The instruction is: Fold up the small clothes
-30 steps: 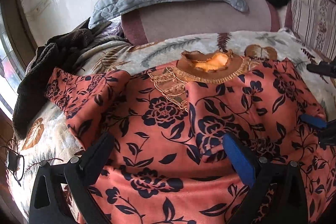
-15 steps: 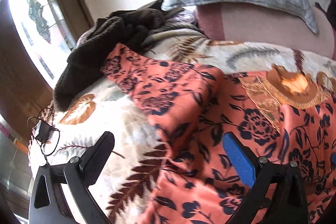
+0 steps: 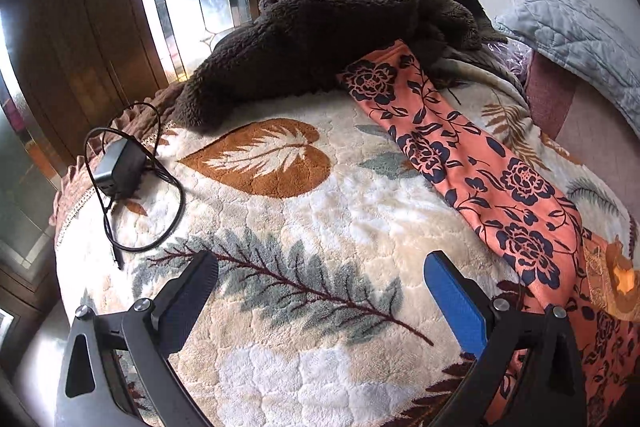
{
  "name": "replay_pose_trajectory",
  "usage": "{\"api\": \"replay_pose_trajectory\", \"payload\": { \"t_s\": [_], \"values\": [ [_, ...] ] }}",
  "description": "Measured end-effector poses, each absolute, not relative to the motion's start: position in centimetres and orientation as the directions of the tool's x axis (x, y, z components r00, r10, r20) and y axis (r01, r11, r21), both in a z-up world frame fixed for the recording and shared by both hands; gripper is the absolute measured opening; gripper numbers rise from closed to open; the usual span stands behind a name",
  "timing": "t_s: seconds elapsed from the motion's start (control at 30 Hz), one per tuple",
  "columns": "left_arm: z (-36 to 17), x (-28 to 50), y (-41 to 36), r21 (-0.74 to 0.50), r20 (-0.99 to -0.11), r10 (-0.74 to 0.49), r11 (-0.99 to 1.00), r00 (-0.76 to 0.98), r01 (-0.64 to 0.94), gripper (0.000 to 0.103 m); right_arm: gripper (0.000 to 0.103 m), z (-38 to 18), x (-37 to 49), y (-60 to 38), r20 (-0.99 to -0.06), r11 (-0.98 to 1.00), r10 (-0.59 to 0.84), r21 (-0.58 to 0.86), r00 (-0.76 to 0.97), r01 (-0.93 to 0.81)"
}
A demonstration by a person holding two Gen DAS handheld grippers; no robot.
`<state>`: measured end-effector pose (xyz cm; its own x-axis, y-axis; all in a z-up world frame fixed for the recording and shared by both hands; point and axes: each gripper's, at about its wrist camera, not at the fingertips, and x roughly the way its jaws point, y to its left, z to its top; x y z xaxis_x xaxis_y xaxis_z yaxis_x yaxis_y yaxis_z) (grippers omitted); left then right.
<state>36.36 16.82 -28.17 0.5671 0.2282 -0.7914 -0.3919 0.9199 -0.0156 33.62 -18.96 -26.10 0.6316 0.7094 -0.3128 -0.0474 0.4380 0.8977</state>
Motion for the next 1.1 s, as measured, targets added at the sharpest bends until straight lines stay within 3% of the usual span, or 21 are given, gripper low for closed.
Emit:
{"api": "replay_pose_trajectory", "payload": {
  "t_s": [0.07,0.17,0.27,0.3,0.37,0.43,0.63,0.7,0.73,0.77,0.9,0.93,1.1],
  "values": [
    [-28.6,37.1,17.5,-0.082,-0.806,0.165,0.92,0.569,-0.383,0.103,0.085,-27.7,33.6,-18.8,-0.385,0.476,0.684,0.879,0.619,0.02],
    [-29.8,38.6,17.8,-0.215,-0.83,0.013,0.915,0.557,-0.341,0.103,0.068,-30.8,33.3,-18.8,-0.457,0.505,0.674,0.859,0.58,0.09],
    [-31.2,40.2,17.7,-0.398,-0.819,-0.186,0.866,0.543,-0.304,0.102,0.065,-34.3,33.9,-18.7,-0.558,0.548,0.652,0.815,0.512,0.19],
    [-31.7,40.8,17.6,-0.448,-0.806,-0.238,0.844,0.541,-0.296,0.102,0.057,-35.4,34.0,-18.6,-0.592,0.563,0.647,0.796,0.481,0.221],
    [-32.5,42.0,17.3,-0.533,-0.78,-0.327,0.794,0.534,-0.292,0.093,0.048,-35.9,34.0,-18.9,-0.603,0.575,0.643,0.787,0.472,0.222],
    [-33.2,43.5,17.0,-0.606,-0.743,-0.402,0.743,0.535,-0.284,0.084,0.048,-35.5,33.5,-19.3,-0.609,0.588,0.653,0.782,0.45,0.206],
    [-33.7,47.0,15.2,-0.601,-0.753,-0.408,0.746,0.516,-0.287,0.082,0.05,-33.1,30.1,-22.4,-0.638,0.666,0.609,0.734,0.472,0.133],
    [-33.7,47.8,15.0,-0.608,-0.743,-0.416,0.746,0.524,-0.27,0.07,0.049,-32.5,29.0,-23.7,-0.617,0.655,0.608,0.745,0.5,0.123],
    [-33.9,48.3,14.7,-0.608,-0.744,-0.424,0.751,0.516,-0.259,0.046,0.049,-32.4,28.4,-24.6,-0.604,0.645,0.607,0.754,0.516,0.125],
    [-34.4,48.6,14.7,-0.6,-0.754,-0.426,0.756,0.499,-0.261,0.034,0.049,-32.3,28.1,-25.3,-0.592,0.633,0.603,0.763,0.535,0.13],
    [-34.5,48.7,14.1,-0.583,-0.759,-0.404,0.771,0.511,-0.256,0.015,0.049,-31.7,27.6,-27.2,-0.528,0.571,0.606,0.81,0.594,0.138],
    [-34.2,48.6,13.9,-0.597,-0.742,-0.417,0.767,0.525,-0.235,0.006,0.049,-31.6,27.6,-27.6,-0.519,0.562,0.606,0.816,0.603,0.137],
    [-29.4,47.5,10.0,-0.567,-0.681,-0.413,0.82,0.605,-0.079,0.006,0.049,-30.2,26.9,-28.8,-0.497,0.557,0.585,0.821,0.641,0.128]
  ]
}}
